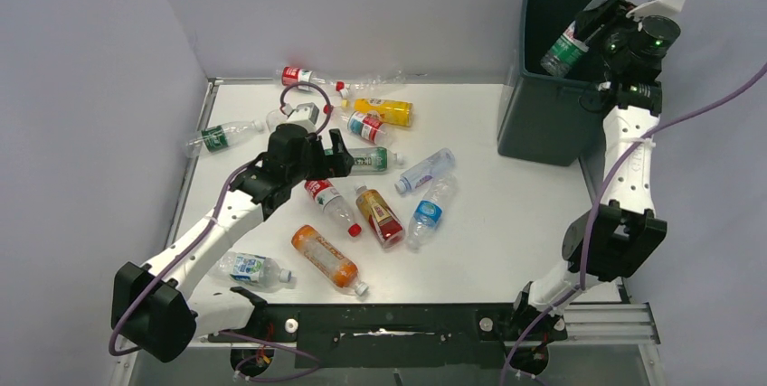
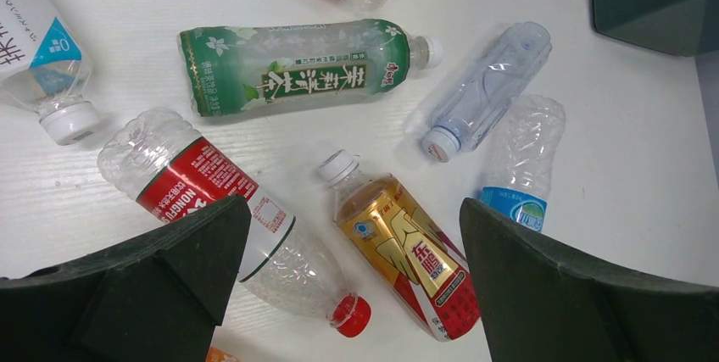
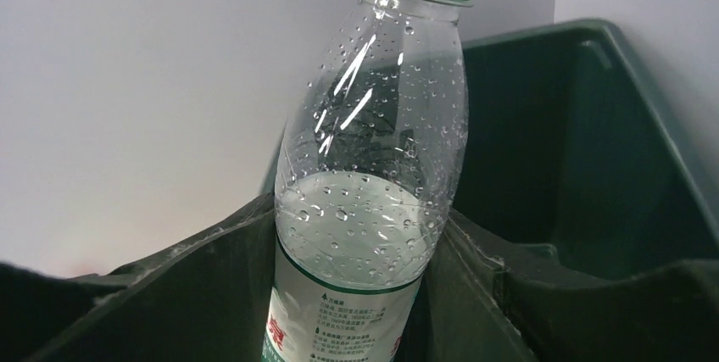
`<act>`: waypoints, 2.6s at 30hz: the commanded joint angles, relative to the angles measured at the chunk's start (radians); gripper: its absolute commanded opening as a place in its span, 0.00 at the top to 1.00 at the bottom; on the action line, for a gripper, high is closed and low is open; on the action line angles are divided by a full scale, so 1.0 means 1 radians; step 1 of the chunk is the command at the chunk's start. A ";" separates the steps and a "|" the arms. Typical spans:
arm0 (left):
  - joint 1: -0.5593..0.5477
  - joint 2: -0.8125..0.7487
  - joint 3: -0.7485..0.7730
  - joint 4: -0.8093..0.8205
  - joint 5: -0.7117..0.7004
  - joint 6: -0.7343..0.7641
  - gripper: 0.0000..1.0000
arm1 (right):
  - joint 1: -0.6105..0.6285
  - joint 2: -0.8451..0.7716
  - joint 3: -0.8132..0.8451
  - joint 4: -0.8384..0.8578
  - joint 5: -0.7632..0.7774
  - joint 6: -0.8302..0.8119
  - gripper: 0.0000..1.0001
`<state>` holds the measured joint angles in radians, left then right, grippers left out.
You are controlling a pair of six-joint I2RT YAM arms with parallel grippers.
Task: Put the plastic bottles in the bin
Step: Place the plastic bottle in the trash bin, then pick up the plastic bottle at the center of the board.
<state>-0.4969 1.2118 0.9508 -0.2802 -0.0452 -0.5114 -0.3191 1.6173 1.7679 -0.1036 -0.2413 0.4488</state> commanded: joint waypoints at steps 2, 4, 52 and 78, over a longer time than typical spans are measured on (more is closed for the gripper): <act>-0.006 -0.038 0.059 0.007 -0.019 0.016 0.02 | 0.004 0.028 0.071 0.005 -0.026 -0.022 0.33; -0.005 -0.035 0.057 0.009 -0.018 0.016 0.02 | 0.010 0.026 0.069 -0.010 -0.027 -0.034 0.18; -0.053 0.009 0.039 0.028 0.076 0.023 0.02 | 1.258 -0.644 -1.150 0.077 0.519 0.078 0.02; -0.053 -0.056 -0.044 0.008 0.096 -0.137 0.02 | 1.257 -0.575 -1.225 0.132 0.428 0.088 0.02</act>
<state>-0.5472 1.2407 0.9394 -0.3302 0.0933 -0.6014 0.9310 1.0298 0.5571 -0.0544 0.1936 0.5140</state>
